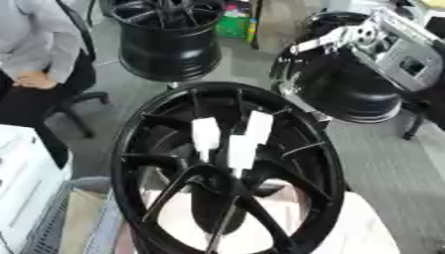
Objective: Pull the pin out of the wheel hub.
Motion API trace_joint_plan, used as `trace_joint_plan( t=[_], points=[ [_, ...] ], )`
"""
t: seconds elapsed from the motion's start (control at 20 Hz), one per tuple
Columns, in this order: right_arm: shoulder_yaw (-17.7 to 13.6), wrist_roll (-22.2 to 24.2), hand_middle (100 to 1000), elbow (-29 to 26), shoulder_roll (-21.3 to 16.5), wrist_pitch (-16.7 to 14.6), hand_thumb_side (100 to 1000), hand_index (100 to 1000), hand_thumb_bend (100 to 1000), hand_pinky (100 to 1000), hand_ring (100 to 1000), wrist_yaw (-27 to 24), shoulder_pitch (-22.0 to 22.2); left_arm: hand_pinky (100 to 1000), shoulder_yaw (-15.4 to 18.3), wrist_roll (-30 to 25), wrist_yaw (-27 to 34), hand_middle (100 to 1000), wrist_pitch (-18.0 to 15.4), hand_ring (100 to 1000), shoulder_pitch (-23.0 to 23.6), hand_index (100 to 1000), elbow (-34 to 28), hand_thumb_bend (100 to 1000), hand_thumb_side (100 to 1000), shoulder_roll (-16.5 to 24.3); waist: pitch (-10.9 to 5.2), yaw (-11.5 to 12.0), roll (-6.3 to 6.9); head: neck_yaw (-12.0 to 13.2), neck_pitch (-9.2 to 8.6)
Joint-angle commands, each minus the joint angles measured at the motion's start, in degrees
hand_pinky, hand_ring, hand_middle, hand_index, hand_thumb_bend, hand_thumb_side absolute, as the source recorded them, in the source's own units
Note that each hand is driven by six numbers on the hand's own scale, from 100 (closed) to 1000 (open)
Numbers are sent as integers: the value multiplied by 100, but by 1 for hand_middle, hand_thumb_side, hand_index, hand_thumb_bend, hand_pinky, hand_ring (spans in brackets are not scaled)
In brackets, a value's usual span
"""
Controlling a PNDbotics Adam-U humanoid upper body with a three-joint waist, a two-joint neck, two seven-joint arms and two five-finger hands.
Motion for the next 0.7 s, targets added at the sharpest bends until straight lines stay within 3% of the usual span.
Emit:
trace_joint_plan(
  t=[0.05, 0.3, 0.7],
  points=[
    [-28, -119, 818, -303, -236, 304, 556, 861, 191, 854, 843, -120, -35, 760, 3, -35, 4, 648, -5, 824, -33, 851, -95, 100, 709, 64, -42, -8, 36, 52, -14],
    [-27, -406, 826, -446, -193, 590, 527, 871, 207, 852, 844, -205, 81, 760, -14, -60, 16, 648, 5, 825, -23, 851, -95, 100, 709, 54, -33, -13, 44, 89, 7],
    [53, -384, 833, -748, -227, 821, 350, 876, 328, 855, 854, -200, 340, 760, -28, -78, 30, 648, 11, 825, -20, 851, -95, 100, 710, 43, -21, 5, 47, 100, 31]
  ],
)
